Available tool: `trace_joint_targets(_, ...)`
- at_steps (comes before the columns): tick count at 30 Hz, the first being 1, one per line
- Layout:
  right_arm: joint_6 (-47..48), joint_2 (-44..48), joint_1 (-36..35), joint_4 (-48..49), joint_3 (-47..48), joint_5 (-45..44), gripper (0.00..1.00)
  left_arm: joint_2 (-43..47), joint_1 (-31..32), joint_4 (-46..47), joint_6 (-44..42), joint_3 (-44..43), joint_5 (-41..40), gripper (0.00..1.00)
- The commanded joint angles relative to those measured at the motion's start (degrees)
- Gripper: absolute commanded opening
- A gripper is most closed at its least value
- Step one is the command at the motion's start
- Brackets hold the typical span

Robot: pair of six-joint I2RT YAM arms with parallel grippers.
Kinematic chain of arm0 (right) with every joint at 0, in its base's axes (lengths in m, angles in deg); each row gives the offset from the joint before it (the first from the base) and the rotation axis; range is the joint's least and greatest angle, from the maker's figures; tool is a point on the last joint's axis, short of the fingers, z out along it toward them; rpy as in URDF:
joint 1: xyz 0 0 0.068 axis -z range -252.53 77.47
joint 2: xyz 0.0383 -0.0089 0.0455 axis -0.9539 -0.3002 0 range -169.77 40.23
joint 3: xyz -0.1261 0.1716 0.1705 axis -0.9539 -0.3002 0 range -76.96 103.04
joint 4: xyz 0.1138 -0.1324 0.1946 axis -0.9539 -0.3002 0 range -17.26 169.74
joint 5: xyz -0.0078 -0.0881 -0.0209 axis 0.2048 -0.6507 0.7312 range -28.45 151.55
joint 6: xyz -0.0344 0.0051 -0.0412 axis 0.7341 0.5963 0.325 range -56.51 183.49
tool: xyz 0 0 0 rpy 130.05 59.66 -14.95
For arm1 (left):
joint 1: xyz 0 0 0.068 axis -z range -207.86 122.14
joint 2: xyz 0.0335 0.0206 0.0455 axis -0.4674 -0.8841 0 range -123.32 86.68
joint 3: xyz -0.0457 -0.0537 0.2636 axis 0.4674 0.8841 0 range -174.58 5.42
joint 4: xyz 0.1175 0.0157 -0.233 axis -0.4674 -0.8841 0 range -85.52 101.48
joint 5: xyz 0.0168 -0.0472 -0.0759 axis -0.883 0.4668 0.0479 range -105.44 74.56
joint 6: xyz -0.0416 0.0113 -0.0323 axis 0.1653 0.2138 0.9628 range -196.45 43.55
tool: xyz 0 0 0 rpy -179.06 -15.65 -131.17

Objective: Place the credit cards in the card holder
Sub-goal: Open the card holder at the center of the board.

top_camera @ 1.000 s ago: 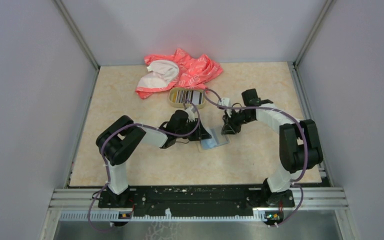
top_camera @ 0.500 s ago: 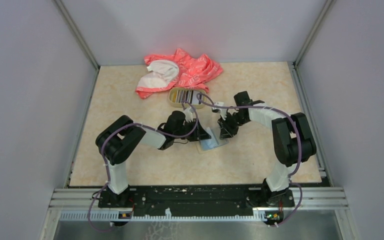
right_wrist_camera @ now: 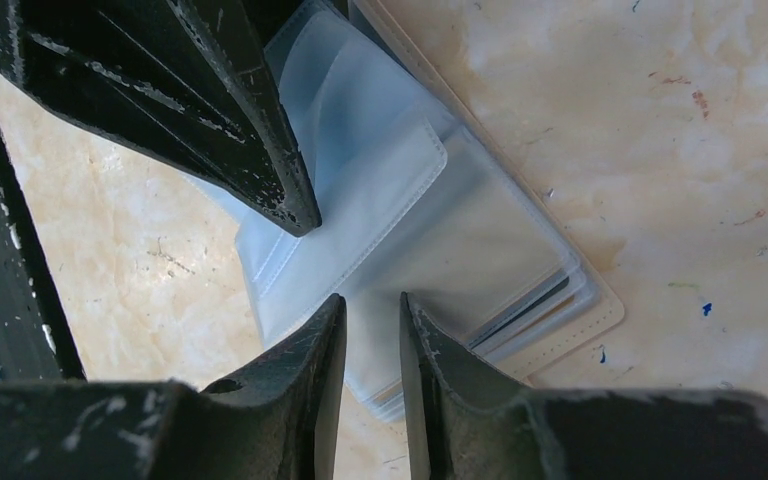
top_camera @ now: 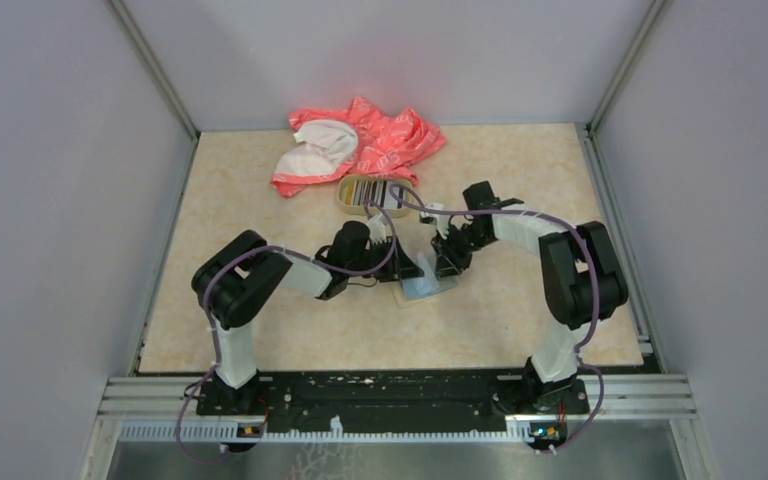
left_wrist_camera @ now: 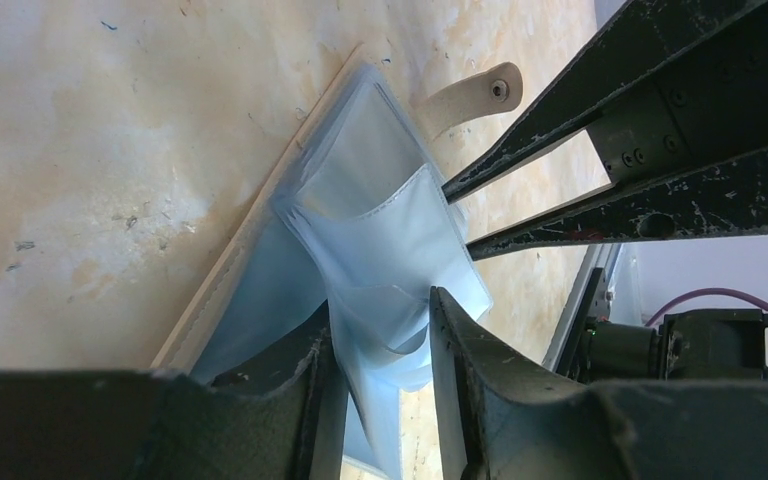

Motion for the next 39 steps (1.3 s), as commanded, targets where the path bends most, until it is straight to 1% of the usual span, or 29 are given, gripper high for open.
trace_joint_targets(1,-0.77,2.13,-0.62,-0.31,2.52,1.32,0.27,-0.85,-0.34,2.29,0.38,0.47,1.28,0.38)
trace_joint_targets(5,-1.05,4.95,-0.7,1.19,1.74,-1.93,0.31,-1.09,-0.53,2.39,0.39,0.62,1.41,0.35)
trace_joint_targets(9,-1.53,5.04,-0.64,1.8,1.58,-5.91,0.34,-1.36,-0.7,2.8,0.63,0.66,1.69,0.35)
trace_joint_targets(19,-1.56,2.08,-1.49,0.7,2.05,-7.38,0.36,-1.47,-0.71,3.04,0.81,0.48,2.09,0.35)
trace_joint_targets(30,-0.94,0.76,-3.24,-0.48,2.55,-7.39,0.3,-2.06,-0.73,3.86,1.2,0.26,2.79,0.35)
trace_joint_targets(34,-1.16,0.19,-3.48,-1.13,2.9,-4.99,0.3,-2.15,-0.8,4.55,1.38,0.47,3.16,0.36)
trace_joint_targets(37,-1.65,-0.67,-3.45,-2.0,3.35,-1.87,0.29,-2.49,-0.93,6.06,1.8,0.72,4.02,0.4)
trace_joint_targets(39,-1.96,-1.29,-3.49,-2.36,3.61,-0.12,0.29,-2.77,-1.13,7.0,2.32,0.87,4.62,0.44)
